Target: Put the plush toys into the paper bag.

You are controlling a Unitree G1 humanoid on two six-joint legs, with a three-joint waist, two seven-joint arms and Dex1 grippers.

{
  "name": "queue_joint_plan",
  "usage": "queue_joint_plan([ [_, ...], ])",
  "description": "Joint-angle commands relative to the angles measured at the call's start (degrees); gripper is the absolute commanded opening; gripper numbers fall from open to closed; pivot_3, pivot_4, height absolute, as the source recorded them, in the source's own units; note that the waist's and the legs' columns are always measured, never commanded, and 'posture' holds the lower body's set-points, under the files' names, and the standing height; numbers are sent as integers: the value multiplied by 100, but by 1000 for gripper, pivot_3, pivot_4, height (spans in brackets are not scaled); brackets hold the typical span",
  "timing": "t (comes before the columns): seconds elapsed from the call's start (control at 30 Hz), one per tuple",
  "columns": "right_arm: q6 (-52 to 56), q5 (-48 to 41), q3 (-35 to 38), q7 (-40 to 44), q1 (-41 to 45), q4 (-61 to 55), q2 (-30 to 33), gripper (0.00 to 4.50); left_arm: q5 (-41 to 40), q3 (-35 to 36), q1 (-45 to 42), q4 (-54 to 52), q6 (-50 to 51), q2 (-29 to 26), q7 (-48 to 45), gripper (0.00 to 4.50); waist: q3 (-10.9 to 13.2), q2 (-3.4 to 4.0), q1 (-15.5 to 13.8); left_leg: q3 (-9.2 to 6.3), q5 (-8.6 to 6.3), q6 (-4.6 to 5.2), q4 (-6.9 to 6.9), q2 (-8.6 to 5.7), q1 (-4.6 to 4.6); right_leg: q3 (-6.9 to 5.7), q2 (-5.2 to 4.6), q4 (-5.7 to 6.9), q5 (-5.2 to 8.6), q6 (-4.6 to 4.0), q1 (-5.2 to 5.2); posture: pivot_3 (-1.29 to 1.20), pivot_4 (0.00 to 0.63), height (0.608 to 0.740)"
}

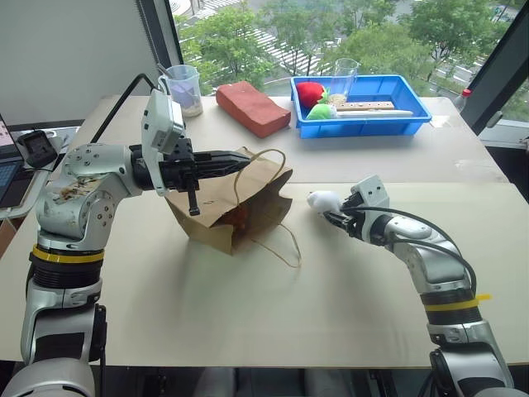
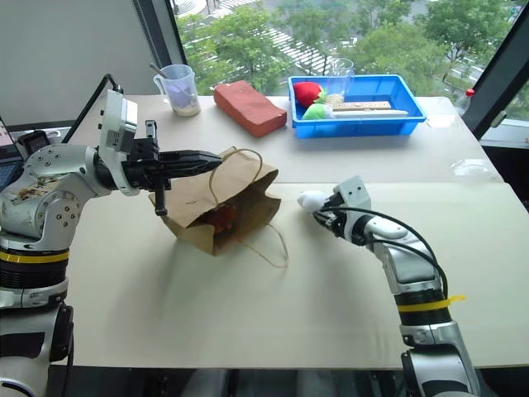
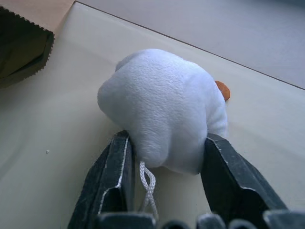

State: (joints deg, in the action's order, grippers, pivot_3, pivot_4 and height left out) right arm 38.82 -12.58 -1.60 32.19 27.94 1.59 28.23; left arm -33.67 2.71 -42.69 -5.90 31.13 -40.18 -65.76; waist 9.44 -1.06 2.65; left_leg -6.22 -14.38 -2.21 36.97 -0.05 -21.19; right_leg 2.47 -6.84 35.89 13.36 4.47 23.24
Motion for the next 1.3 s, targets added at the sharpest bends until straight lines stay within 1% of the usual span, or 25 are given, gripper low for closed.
queue_joint_plan([
  [0.03, -196, -92, 140, 58, -15, -319, -14, 608, -58, 135, -25, -193, -23, -82, 39, 0, 0, 0, 1, 0, 0, 0, 0, 0, 1, 0, 0, 0, 0, 0, 0, 0, 150, 740],
  [0.07, -199, -124, 147, 108, -12, -413, 9, 233, -57, 136, -20, -195, -26, -83, 41, 0, 0, 0, 1, 0, 0, 0, 0, 0, 1, 0, 0, -1, 0, 0, 0, 0, 150, 740],
  [0.1, -191, -164, 149, 181, -16, -524, 46, 34, -56, 136, -17, -192, -31, -83, 39, 0, 0, 0, 2, 0, 0, 0, 0, 0, 1, 0, 0, -1, 0, 0, 0, 0, 150, 740],
  [0.23, 122, -730, -87, 1243, -297, -1578, 561, 34, -33, 124, -56, -122, -62, -90, 5, 0, 1, 2, -11, 0, 0, 0, 0, 0, 1, 0, 0, 0, 0, 0, 0, 0, 150, 740],
  [0.33, 375, -1014, -204, 1574, -442, -2170, 825, 34, -27, 100, -102, -80, -75, -85, -18, 0, 1, 1, -13, -1, -2, 3, 1, 0, -1, -3, 0, 0, 0, 1, -5, 0, 150, 740],
  [0.43, 629, -1187, -336, 1402, -268, -2403, 596, 34, -27, 63, -144, -64, -81, -55, -35, 0, 1, 0, -2, -1, -2, 3, 3, 0, 0, -3, 0, -6, 0, 1, -7, 0, 150, 740],
  [0.5, 678, -1173, -495, 1195, -78, -2335, 265, 34, -39, 40, -161, -72, -73, -25, -40, 0, 1, 0, 17, -1, -1, 3, 5, 0, 5, -2, 0, -7, 1, 1, -7, 0, 150, 740],
  [0.6, 563, -1004, -746, 914, 203, -2016, -210, 34, -55, 19, -185, -76, -55, 1, -53, 0, 1, 0, 14, -1, -1, 1, 4, 1, 8, -2, 1, 0, 1, 1, -3, 0, 150, 740],
  [0.77, -74, -537, -993, 403, 691, -832, -1079, 34, -126, 3, -163, -167, 12, 28, -59, 0, 1, 1, -10, -4, 1, -2, 4, 0, 6, -3, 1, 4, 0, 0, -1, 0, 150, 740],
  [0.9, -629, -327, -916, 57, 993, 63, -1714, 34, -182, -12, -144, -251, 73, 52, -55, 0, 1, 1, 9, -5, 2, -3, 0, 0, 2, -4, 0, 18, -1, -1, 0, 0, 150, 740],
  [1.03, -1254, -169, -792, -186, 1280, 850, -2204, 34, -200, -19, -166, -248, 106, 58, -80, 0, 1, 2, 54, -6, 3, -5, -5, 1, 3, -4, 1, 20, -1, -1, 4, 0, 150, 740],
  [1.2, -1934, 62, -612, -623, 1449, 1513, -2569, 34, -224, -25, -159, -302, 170, 75, -96, 0, 1, 2, 102, -7, 3, -5, -6, 1, 4, -4, 1, 22, -1, -1, 4, 0, 150, 740],
  [1.3, -1993, 243, -654, -768, 1415, 1756, -2593, 34, -278, -31, -92, -396, 225, 55, -130, 0, 1, 2, 126, -7, 3, -5, -6, 1, 4, -4, 1, 23, -1, -1, 4, 0, 150, 740],
])
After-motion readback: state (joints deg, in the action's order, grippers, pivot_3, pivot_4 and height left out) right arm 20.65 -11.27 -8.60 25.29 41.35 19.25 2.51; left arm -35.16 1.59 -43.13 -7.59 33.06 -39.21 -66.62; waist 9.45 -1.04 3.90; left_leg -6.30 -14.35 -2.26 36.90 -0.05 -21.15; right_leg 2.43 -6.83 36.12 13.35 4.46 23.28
